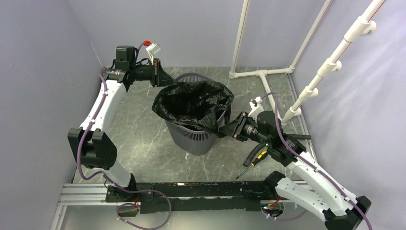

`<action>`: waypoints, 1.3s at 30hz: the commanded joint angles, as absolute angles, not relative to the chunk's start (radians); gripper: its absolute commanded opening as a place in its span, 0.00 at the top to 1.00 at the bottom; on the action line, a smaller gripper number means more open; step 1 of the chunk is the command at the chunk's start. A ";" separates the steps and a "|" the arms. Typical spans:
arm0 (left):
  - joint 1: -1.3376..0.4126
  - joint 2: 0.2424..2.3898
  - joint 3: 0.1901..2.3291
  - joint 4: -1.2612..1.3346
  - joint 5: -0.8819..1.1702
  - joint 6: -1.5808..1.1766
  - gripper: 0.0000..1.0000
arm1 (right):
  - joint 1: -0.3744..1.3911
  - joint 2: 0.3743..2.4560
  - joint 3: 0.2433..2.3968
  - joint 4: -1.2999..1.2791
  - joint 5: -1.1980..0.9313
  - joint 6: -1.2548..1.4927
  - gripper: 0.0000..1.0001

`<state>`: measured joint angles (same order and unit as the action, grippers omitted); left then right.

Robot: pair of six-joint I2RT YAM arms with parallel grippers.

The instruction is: Put the trash bags into the trash bin

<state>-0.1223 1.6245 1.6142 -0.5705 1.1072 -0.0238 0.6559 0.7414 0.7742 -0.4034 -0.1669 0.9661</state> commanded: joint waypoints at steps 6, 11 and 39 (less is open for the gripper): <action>-0.120 1.586 1.460 -0.511 0.966 -0.133 0.97 | 0.657 0.841 0.798 -0.448 -0.176 0.902 0.82; -0.115 1.563 1.397 -0.432 0.924 -0.201 0.97 | 0.657 0.855 0.765 -0.383 -0.214 0.902 0.85; -0.106 1.489 1.215 -0.156 0.903 -0.501 0.97 | 0.657 0.864 0.778 -0.354 -0.385 0.824 0.66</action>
<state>-0.1062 1.4612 1.2617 -0.0006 0.9596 -0.4709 0.6559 0.8173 0.7193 -0.3077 -0.3222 0.9028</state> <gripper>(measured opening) 0.035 0.335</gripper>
